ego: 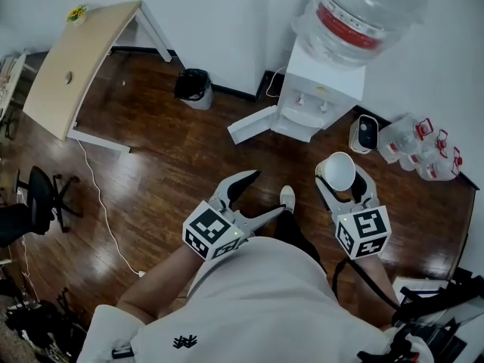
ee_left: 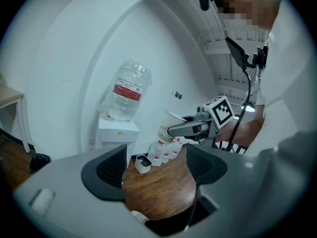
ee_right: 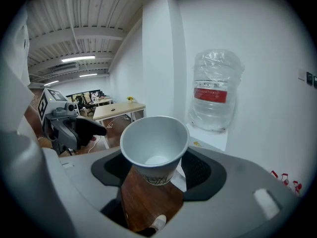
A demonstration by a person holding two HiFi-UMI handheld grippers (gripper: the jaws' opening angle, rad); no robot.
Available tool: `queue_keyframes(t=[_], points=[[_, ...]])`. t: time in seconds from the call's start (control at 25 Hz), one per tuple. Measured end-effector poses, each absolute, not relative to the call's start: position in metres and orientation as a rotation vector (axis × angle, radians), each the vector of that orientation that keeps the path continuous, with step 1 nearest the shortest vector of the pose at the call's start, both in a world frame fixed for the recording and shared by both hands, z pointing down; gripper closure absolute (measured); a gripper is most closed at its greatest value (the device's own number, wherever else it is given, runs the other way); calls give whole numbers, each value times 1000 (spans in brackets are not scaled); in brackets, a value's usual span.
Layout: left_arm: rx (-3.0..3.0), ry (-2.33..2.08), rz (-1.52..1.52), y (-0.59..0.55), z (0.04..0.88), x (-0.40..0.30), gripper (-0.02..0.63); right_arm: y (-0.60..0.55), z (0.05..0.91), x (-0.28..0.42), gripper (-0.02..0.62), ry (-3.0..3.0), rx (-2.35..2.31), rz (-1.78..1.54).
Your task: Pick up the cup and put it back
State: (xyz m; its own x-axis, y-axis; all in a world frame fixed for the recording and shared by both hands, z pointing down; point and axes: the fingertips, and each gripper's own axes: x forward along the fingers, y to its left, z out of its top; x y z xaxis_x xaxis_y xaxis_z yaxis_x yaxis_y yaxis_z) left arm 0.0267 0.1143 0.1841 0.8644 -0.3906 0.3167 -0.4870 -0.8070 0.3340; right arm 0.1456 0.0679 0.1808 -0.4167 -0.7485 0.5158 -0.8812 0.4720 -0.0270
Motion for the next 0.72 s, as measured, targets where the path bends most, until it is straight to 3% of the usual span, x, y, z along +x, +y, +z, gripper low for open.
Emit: queue_keyframes(t=[0.4, 0.72], points=[[2616, -640, 322, 135, 195, 33, 255, 85, 198, 150, 282, -2268, 1339, 447], [2592, -672, 393, 131, 234, 39, 255, 81, 260, 156, 282, -2217, 1258, 526]])
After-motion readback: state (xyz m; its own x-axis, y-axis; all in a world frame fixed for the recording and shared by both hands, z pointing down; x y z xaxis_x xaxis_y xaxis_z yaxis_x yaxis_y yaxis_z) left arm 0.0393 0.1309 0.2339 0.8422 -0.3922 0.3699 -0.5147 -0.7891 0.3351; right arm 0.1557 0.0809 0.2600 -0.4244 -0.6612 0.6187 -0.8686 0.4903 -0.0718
